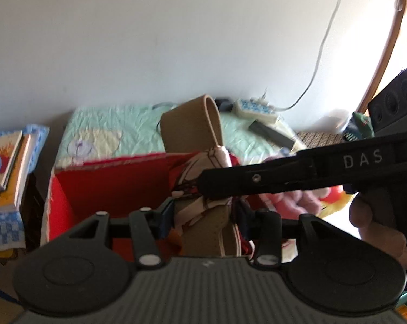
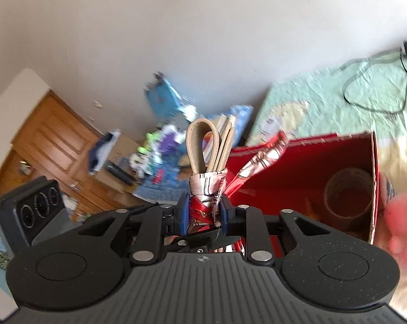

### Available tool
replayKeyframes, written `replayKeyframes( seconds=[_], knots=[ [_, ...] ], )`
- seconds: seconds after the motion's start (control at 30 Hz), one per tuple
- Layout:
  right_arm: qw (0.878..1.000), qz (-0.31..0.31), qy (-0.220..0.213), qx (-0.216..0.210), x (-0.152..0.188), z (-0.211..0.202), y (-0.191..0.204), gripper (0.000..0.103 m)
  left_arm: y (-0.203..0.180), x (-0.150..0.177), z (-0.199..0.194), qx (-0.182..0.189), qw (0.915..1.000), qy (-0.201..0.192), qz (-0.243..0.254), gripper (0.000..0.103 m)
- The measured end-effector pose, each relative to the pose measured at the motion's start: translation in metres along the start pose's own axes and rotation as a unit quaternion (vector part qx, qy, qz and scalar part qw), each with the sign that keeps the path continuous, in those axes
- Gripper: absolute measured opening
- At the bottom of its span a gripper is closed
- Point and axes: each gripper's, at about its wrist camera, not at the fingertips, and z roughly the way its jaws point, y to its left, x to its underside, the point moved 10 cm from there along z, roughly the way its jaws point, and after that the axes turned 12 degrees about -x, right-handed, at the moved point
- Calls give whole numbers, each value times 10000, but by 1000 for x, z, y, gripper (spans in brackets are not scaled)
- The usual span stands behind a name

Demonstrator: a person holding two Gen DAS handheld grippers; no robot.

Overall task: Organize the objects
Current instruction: 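Lift the slippers with the right tool over the red box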

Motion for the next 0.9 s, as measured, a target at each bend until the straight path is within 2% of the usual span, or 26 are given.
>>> replayKeyframes(
  seconds=[0.23, 0.53, 0.7, 0.8, 0.9],
  knots=[
    [9971, 396, 453, 458, 14, 54, -51, 24, 27, 29, 59, -79, 9973, 718, -103, 44],
    [9848, 675, 1120, 1144, 32, 75, -87, 25, 35, 52, 104, -62, 9885, 1512, 73, 44],
    [9767, 851, 1322, 1461, 42, 83, -105, 25, 31, 60, 112, -107, 9844, 1716, 372, 44],
    [9714, 1019, 1439, 1587, 47, 84, -110, 25, 34, 63, 121, -202, 9815, 1838, 502, 52],
    [9658, 1086, 1501, 1812, 50, 82, -115, 25, 35, 65, 124, -157, 9800, 1916, 520, 55]
  ],
)
